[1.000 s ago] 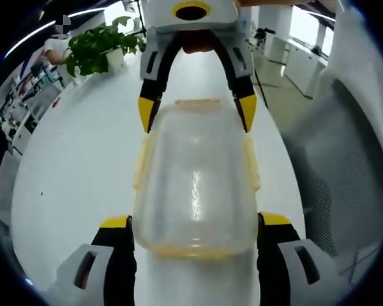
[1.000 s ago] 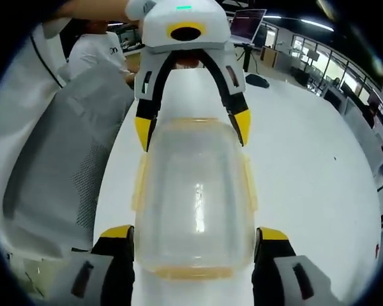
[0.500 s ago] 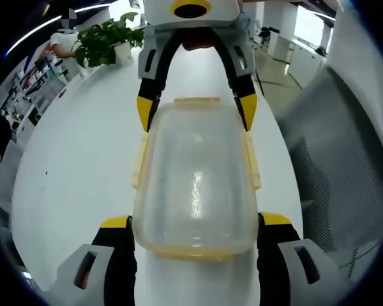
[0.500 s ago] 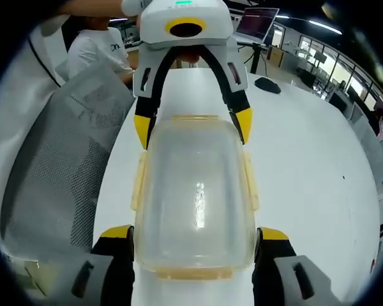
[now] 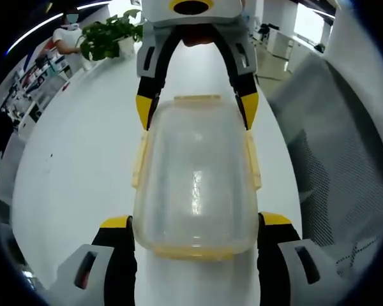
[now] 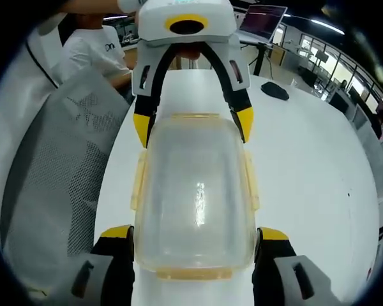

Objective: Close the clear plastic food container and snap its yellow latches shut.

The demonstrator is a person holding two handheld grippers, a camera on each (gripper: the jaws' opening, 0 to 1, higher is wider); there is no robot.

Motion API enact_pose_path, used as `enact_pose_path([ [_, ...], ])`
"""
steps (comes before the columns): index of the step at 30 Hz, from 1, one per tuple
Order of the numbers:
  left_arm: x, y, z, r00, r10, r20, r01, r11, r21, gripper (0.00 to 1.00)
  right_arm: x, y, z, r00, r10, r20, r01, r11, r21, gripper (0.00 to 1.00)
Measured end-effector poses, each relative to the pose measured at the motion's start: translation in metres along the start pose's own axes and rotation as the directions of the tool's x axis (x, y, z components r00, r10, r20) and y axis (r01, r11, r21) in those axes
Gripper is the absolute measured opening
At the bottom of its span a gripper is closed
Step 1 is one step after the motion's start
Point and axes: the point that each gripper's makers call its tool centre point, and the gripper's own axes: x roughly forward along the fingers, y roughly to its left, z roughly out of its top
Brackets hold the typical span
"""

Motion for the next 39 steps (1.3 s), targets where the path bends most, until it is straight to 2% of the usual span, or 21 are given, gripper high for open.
enact_pose_path([
  [6, -0.008, 0.0, -0.014, 1.0, 0.001, 0.001, -0.001, 1.0, -0.002, 0.76, 0.009, 0.001, 0.016, 1.0, 0.002, -0.011, -0.002, 1.0, -0.006, 0.76],
  [13, -0.013, 0.008, -0.025, 1.0, -0.005, -0.02, 0.006, 1.0, 0.012, 0.76, 0.013, -0.006, 0.024, 1.0, -0.002, -0.013, 0.002, 1.0, 0.005, 0.76],
  [22, -0.015, 0.025, -0.03, 0.999, -0.01, -0.035, 0.011, 1.0, 0.019, 0.76, 0.017, -0.023, 0.03, 1.0, 0.0, -0.026, 0.0, 1.0, 0.008, 0.76],
  [39, -0.013, 0.066, -0.031, 0.999, -0.003, -0.047, 0.004, 1.0, 0.006, 0.76, 0.015, -0.065, 0.029, 0.999, 0.009, -0.04, -0.009, 1.0, -0.005, 0.76],
])
